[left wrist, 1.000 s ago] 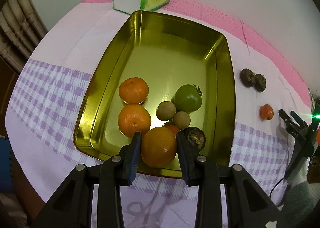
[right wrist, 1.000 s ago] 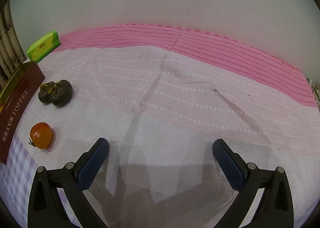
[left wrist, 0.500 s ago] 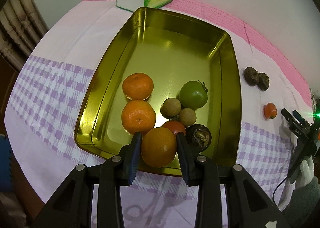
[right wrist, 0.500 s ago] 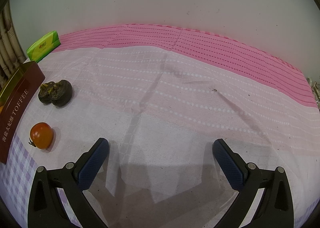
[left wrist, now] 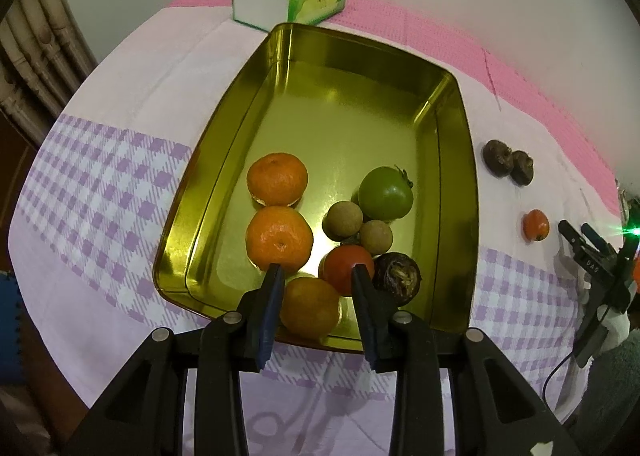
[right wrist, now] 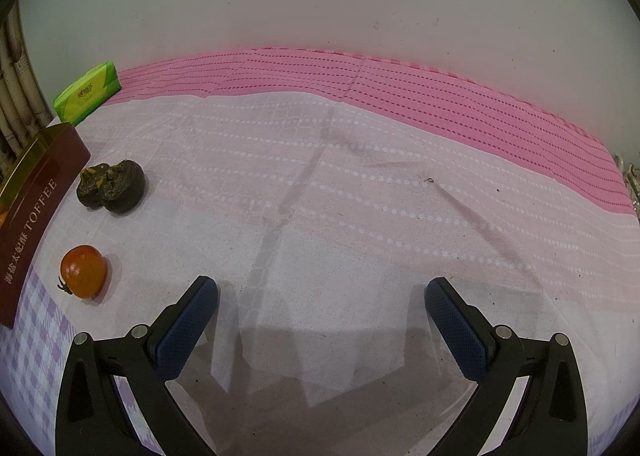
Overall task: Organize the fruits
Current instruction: 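Withdraw the left gripper from the tray while the right gripper approaches the red tomato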
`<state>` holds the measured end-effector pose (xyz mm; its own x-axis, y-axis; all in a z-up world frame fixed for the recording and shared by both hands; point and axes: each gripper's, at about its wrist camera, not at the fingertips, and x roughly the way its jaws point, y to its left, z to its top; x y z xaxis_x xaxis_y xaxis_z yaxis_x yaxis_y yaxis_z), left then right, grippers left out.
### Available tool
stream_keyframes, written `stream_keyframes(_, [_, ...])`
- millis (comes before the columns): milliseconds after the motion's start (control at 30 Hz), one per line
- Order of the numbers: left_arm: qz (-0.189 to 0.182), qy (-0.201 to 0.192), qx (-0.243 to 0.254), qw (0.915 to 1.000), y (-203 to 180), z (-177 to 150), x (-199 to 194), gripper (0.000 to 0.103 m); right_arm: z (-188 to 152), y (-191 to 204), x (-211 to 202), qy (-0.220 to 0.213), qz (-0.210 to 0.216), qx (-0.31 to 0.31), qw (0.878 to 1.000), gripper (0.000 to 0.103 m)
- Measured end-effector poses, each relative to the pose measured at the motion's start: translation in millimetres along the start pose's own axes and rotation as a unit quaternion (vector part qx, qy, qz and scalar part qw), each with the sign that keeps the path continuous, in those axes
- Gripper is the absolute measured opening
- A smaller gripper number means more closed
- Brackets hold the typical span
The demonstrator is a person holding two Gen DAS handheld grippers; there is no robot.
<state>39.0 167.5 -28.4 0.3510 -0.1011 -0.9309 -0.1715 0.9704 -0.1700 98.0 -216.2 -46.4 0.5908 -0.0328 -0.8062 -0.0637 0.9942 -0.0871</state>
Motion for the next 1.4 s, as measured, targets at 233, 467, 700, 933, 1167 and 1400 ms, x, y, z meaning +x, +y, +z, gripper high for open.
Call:
stream_keyframes(233, [0.004,-0.029,-0.003,0.9996,6.9,2.6,-20.7,0.052,1.3,3.5,2.1,0.002,-0.001,0.001,1.0,0.103])
stream_keyframes(467, [0.026,-0.08,-0.007,0.9964,14.4,-0.6,-42.0,0.06,0.8,5.5,2.4,0.012,-0.012,0.016,1.0,0.103])
stream_keyframes(700, [0.038,-0.103,-0.022,0.9937,28.2,-6.0,-52.2,0.06,2.4,3.9,3.4,0.023,-0.018,0.026,0.999,0.103])
stream_keyframes(933, [0.045,-0.099,-0.033,0.9935,43.5,-15.0,-52.3,0.061,5.3,4.8,5.5,0.035,-0.022,0.033,0.999,0.103])
stream_keyframes(1167, [0.033,-0.098,-0.027,0.9943,43.5,-22.7,-54.6,0.067,7.4,5.8,6.3,0.051,-0.036,0.053,0.997,0.103])
stream_keyframes(1400, [0.042,-0.114,-0.028,0.9922,46.3,-24.7,-59.6,0.075,10.7,27.7,-2.6,0.057,-0.04,0.025,0.997,0.091])
